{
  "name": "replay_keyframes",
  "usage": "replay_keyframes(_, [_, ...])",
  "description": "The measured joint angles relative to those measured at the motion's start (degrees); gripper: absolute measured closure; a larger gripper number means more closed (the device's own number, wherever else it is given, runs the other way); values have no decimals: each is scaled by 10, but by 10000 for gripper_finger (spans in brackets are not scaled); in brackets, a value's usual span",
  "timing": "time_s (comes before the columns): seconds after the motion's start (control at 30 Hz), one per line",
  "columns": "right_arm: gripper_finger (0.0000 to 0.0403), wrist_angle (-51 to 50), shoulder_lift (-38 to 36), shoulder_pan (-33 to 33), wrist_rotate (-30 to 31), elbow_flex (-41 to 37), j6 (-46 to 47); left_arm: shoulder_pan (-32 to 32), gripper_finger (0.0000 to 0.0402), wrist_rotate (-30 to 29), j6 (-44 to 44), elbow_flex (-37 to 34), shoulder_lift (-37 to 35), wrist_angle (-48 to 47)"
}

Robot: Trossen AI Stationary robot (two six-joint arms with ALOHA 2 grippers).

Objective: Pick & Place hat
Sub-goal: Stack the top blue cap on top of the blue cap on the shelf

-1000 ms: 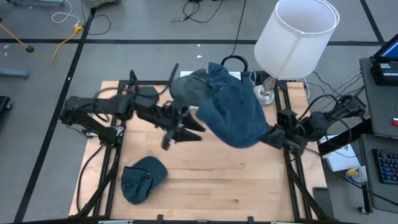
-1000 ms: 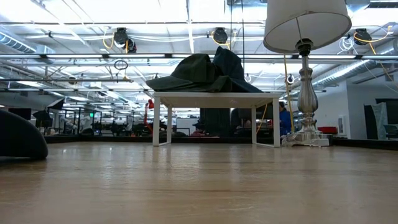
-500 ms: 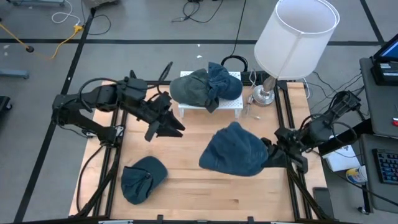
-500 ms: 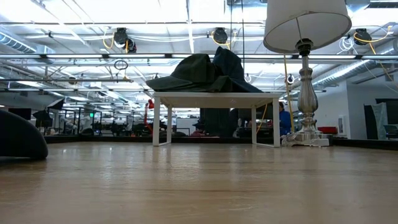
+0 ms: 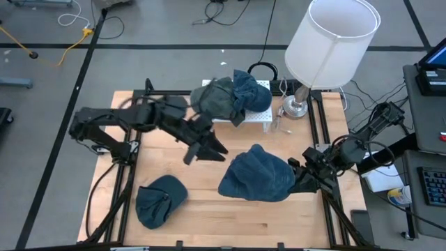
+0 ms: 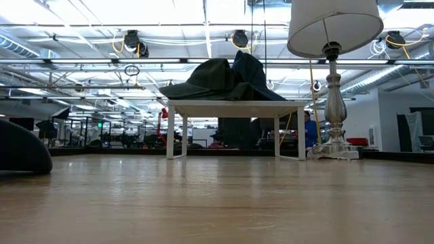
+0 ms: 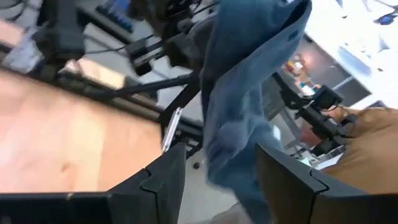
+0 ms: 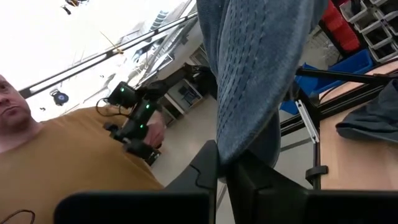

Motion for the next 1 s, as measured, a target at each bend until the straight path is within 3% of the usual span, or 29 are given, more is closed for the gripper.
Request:
replay_keyframes(0.3, [396,2,0,0,0,0,-8,-36,206,21,1,0,55,117])
replay_keyframes(0.47, [396,2,0,0,-1,0,-9,-46,211,36,-18,0,57,123])
replay_keyframes(0.57, [394,0,0,0,0,0,-7,-46,245,36,-39,0,57,125])
replay_keyframes(0.77, [386,-2,0,0,1,0,3,-45,357,46,-113,0,57,153])
replay_keyframes(1.0, [360,-13,0,0,19,0,21,-42,359,57,-196,0,57,153])
